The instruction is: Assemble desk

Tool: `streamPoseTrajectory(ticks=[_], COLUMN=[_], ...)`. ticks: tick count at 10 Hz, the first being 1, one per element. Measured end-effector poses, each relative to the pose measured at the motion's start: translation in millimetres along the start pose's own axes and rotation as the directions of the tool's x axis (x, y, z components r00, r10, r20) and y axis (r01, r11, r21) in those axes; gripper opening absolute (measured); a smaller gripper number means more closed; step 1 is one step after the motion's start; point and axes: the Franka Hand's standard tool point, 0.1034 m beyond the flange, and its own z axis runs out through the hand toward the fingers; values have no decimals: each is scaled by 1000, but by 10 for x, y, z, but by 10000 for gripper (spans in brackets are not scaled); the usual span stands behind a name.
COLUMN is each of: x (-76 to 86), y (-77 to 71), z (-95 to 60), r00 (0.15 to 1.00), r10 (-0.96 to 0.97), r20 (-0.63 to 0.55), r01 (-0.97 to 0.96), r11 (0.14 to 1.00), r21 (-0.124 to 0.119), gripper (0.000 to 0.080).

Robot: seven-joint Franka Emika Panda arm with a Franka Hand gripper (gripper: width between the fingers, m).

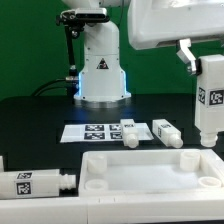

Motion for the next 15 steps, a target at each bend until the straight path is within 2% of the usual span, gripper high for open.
streamPoseTrajectory(ticks=[1,3,5,6,9,10,11,12,15], x=[6,-63,-169,-187,-185,-148,-28,21,-59], y=[4,24,-120,-57,-49,-2,105,122,72], z=[59,178,335,356,364,384,387,410,493], r00=[998,996,988,984,984,983,982,983,982], r10=[-26,-79,-157,-178,-177,-186,-189,-186,-191], r20=[-51,-28,-14,-15,-13,-7,-3,-8,1], r01=[26,79,157,178,176,186,189,185,191], r11=[1000,997,988,984,984,982,982,982,981], r21=[-6,-10,-9,-18,-18,-22,-29,-31,-26], gripper=[287,287,287,287,287,287,287,287,287])
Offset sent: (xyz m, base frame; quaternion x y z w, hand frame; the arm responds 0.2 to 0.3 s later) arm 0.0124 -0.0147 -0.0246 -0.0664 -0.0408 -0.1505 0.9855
